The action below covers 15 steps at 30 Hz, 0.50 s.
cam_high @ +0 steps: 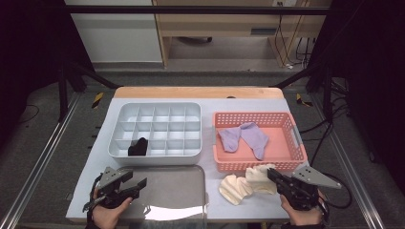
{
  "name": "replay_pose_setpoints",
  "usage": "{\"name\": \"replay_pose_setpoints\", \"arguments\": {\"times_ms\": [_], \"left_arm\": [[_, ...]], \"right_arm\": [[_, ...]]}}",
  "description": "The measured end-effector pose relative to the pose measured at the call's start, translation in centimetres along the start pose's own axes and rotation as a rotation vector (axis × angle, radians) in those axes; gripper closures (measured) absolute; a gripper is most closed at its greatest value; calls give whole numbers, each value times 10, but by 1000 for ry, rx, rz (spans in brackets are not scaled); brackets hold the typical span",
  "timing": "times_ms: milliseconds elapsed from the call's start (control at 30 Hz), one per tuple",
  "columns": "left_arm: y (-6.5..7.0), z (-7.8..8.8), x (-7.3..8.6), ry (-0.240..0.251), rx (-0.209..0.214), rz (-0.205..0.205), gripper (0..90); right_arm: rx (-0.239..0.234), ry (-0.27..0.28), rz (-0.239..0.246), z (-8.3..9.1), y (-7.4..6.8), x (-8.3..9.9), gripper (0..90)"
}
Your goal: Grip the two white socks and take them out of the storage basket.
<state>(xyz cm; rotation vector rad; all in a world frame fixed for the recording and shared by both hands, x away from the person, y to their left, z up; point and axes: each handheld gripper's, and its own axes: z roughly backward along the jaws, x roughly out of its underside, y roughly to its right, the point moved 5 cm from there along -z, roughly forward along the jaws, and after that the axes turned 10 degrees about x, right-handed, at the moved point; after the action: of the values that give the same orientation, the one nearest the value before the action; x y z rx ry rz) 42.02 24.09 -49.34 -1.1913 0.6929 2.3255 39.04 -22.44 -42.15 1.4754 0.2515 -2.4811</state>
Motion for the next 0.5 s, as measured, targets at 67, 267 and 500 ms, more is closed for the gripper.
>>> {"name": "replay_pose_setpoints", "arguments": {"times_ms": [67, 267, 500], "left_arm": [[0, 0, 0, 0, 1, 1, 345], [0, 0, 0, -2, 4, 2, 347], [1, 0, -1, 7, 8, 4, 351]], "right_arm": [[24, -28, -16, -4, 8, 10, 877], [97, -112, -36, -21, 24, 36, 876], [205, -213, -1, -47, 33, 53, 838]]}}
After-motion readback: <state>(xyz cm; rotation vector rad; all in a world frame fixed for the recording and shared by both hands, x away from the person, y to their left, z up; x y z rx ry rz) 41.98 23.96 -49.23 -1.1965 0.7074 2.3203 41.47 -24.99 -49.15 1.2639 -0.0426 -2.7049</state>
